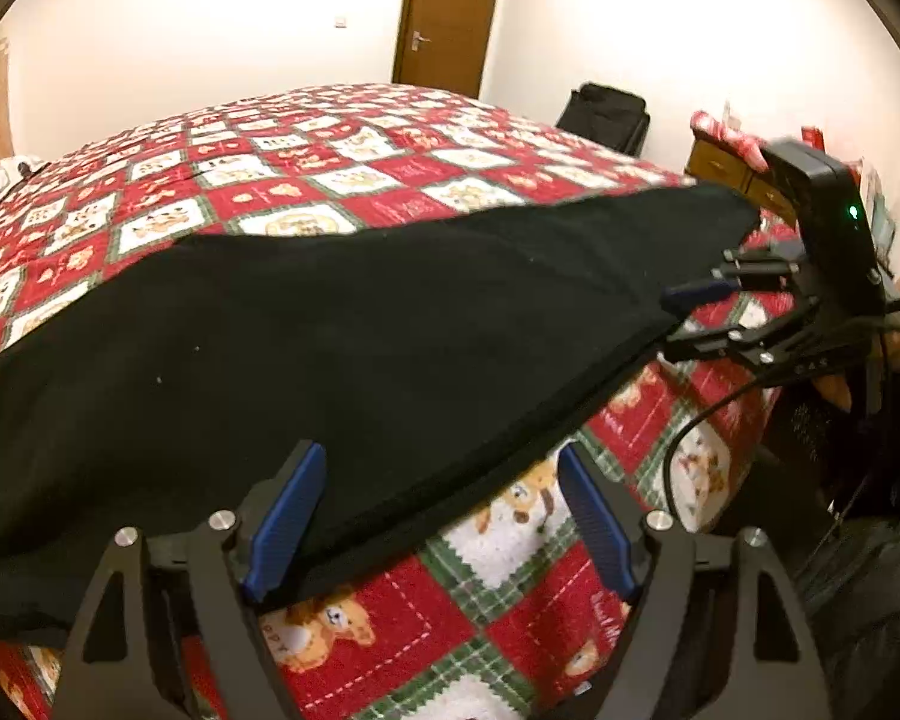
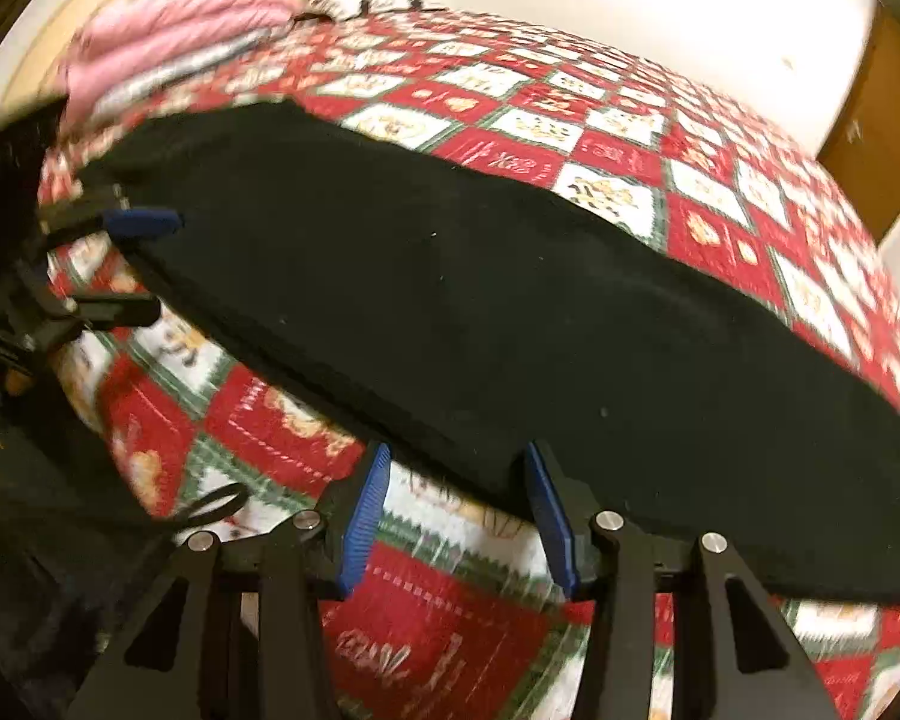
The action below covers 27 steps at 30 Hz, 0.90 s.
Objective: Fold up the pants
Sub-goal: 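Grasp the pants leg end with the right tool and lift it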
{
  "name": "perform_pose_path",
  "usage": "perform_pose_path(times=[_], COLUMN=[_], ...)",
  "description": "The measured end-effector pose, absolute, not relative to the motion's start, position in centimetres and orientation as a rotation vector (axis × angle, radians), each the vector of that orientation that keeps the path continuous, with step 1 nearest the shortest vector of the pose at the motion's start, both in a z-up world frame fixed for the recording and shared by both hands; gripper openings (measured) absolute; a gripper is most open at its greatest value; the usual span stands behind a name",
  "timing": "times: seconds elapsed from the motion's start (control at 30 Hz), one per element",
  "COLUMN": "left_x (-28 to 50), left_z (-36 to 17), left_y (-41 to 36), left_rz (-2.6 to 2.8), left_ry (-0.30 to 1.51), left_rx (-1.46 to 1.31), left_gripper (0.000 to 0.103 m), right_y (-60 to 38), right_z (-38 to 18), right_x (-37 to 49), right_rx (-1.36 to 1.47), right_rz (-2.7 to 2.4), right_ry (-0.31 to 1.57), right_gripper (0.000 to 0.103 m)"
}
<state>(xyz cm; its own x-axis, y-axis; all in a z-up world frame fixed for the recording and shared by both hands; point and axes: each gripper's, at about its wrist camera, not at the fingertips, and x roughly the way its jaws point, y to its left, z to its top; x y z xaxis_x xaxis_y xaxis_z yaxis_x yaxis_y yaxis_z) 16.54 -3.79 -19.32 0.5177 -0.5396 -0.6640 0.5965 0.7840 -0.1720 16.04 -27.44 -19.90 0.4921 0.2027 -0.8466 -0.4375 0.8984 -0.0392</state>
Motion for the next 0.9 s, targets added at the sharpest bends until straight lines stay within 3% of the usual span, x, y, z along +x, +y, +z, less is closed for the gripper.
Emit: perform_pose_path(times=[0.57, 0.9], left_x=[19.5, 20.2], left_z=[-17.7, -18.1], left_y=[-2.9, -0.9], left_rz=[-0.53, -0.446], left_ry=[0.71, 0.713], left_rx=[-0.025, -0.044], left_gripper=[0.082, 0.082], right_y=[-53.5, -58.6], right_z=[-13.8, -13.8], right_x=[10.0, 9.9], right_rx=[0.644, 0.661], right_rz=[-0.082, -0.283], right_ry=[0.699, 0.653], right_gripper=[0.054, 0.056])
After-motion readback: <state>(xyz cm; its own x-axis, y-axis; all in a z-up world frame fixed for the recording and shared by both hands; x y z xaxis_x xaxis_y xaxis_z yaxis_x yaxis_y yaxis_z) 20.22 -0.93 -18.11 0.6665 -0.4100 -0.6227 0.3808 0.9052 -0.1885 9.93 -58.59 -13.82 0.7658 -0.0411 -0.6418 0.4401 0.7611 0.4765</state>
